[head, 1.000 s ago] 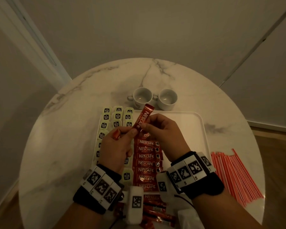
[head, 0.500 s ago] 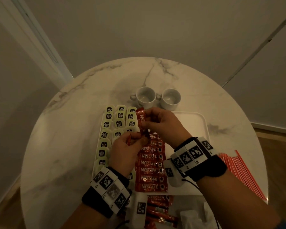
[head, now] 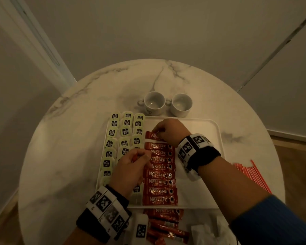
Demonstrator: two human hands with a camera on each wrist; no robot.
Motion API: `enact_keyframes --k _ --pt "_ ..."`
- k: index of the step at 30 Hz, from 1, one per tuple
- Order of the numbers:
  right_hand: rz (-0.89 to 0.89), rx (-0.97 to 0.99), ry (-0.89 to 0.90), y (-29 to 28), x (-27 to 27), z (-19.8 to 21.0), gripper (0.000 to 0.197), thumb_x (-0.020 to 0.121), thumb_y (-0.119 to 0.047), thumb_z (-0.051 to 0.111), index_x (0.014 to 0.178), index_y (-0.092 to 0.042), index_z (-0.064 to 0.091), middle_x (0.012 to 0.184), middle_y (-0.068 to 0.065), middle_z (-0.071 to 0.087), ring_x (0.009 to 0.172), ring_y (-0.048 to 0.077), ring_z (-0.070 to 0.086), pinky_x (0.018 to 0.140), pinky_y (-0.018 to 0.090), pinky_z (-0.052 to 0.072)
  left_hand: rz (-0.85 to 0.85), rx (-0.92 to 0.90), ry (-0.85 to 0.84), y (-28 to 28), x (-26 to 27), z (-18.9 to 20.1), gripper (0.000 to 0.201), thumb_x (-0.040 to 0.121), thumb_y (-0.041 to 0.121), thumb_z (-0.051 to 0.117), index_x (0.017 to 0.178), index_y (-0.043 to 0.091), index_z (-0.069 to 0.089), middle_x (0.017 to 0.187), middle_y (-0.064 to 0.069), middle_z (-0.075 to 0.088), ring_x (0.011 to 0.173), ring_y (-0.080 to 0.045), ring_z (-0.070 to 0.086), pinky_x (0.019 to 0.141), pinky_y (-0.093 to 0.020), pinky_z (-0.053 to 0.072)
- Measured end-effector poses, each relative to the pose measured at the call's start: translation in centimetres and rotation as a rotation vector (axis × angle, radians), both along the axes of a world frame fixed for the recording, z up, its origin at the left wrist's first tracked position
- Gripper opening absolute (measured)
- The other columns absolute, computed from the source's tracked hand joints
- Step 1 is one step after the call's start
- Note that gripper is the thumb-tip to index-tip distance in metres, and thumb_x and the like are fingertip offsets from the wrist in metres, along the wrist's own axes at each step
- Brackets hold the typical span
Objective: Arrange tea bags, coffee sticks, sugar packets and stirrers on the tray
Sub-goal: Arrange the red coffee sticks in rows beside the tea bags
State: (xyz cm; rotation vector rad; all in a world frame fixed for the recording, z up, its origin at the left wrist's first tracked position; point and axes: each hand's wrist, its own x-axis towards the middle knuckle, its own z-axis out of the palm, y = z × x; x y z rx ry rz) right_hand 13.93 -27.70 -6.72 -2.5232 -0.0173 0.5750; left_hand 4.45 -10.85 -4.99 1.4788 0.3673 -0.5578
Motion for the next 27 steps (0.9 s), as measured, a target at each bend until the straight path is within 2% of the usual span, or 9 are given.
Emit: enact_keyframes --k 3,7,9,11,13,17,20,23,27 --pt "0.024 -0.005 -0.024 0.2 0.1 -0.1 0.025 0.089 -0.012 0.055 0.098 -0.025 0.074 0.105 -0.003 0.068 0.092 0.012 0.060 0.083 0.025 0.048 -0.014 -0.001 0.017 -0.3 -0.2 0.1 0.015 0.094 0.013 0.054 0.104 0.012 0.066 0.073 -0.008 0.061 0.035 -0.002 0.042 0.036 -0.018 0.033" --pt "0.037 -0.008 -0.034 0.2 0.0 -0.3 0.024 0.091 -0.013 0.054 0.098 -0.026 0.073 0.106 -0.002 0.063 0.094 0.014 0.059 0.083 0.026 0.047 -0.093 0.061 -0.020 -0.7 -0.1 -0.1 0.019 0.093 0.014 0.056 0.108 0.015 0.068 0.090 -0.004 0.068 0.042 0.004 0.054 0.041 -0.009 0.039" --pt "0.037 -0.003 -0.034 0.2 -0.1 -0.3 0.025 0.091 -0.014 0.053 0.098 -0.027 0.073 0.105 -0.001 0.061 0.095 0.016 0.058 0.084 0.027 0.047 -0.129 0.088 -0.041 -0.9 0.0 -0.3 0.020 0.093 0.016 0.057 0.109 0.020 0.069 0.100 -0.003 0.071 0.058 0.003 0.063 0.050 -0.012 0.046" --pt "0.040 -0.002 -0.031 0.2 -0.2 -0.3 0.026 0.091 -0.013 0.053 0.098 -0.027 0.073 0.105 -0.001 0.060 0.095 0.016 0.058 0.085 0.029 0.048 -0.147 0.110 -0.049 -1.2 0.1 -0.7 0.022 0.093 0.017 0.058 0.109 0.024 0.070 0.106 0.000 0.072 0.082 -0.007 0.070 0.070 -0.026 0.057" --pt "0.047 -0.002 -0.031 0.3 -0.2 -0.2 0.029 0.090 -0.011 0.052 0.099 -0.028 0.074 0.104 -0.001 0.059 0.096 0.016 0.058 0.088 0.032 0.049 -0.174 0.132 -0.063 -1.5 0.2 -0.9 0.023 0.092 0.016 0.058 0.109 0.026 0.071 0.108 0.005 0.071 0.093 -0.009 0.069 0.084 -0.033 0.057" --pt "0.063 0.009 -0.037 0.3 -0.3 -0.2 0.031 0.089 -0.009 0.052 0.102 -0.027 0.073 0.104 -0.001 0.058 0.098 0.018 0.057 0.091 0.036 0.050 -0.244 0.166 -0.101 -2.1 0.1 -1.1 0.026 0.092 0.016 0.059 0.114 0.027 0.069 0.115 0.010 0.067 0.103 -0.006 0.064 0.096 -0.035 0.051" --pt "0.063 0.025 -0.079 -0.2 -0.6 -0.5 0.028 0.089 -0.015 0.055 0.105 -0.029 0.072 0.107 -0.001 0.059 0.102 0.019 0.055 0.093 0.041 0.048 -0.285 0.196 -0.122 -2.3 -0.2 -1.0 0.028 0.092 0.017 0.059 0.117 0.027 0.067 0.121 0.015 0.063 0.109 -0.002 0.059 0.101 -0.035 0.047" --pt "0.151 -0.050 -0.053 -0.8 -1.1 -0.4 0.030 0.087 -0.028 0.063 0.117 -0.033 0.065 0.117 -0.002 0.053 0.113 0.021 0.044 0.099 0.043 0.041 -0.318 0.212 -0.152 -2.4 -0.4 -1.1 0.028 0.091 0.018 0.060 0.117 0.029 0.066 0.120 0.021 0.060 0.112 0.001 0.056 0.104 -0.034 0.044" --pt "0.195 -0.089 -0.074 -0.6 -1.2 -0.3 0.037 0.084 -0.028 0.065 0.120 -0.037 0.062 0.119 -0.002 0.050 0.113 0.021 0.040 0.098 0.043 0.039 -0.360 0.219 -0.159 -2.6 -0.5 -1.3 0.030 0.092 0.017 0.059 0.119 0.029 0.065 0.117 0.027 0.055 0.113 0.004 0.053 0.105 -0.029 0.042"
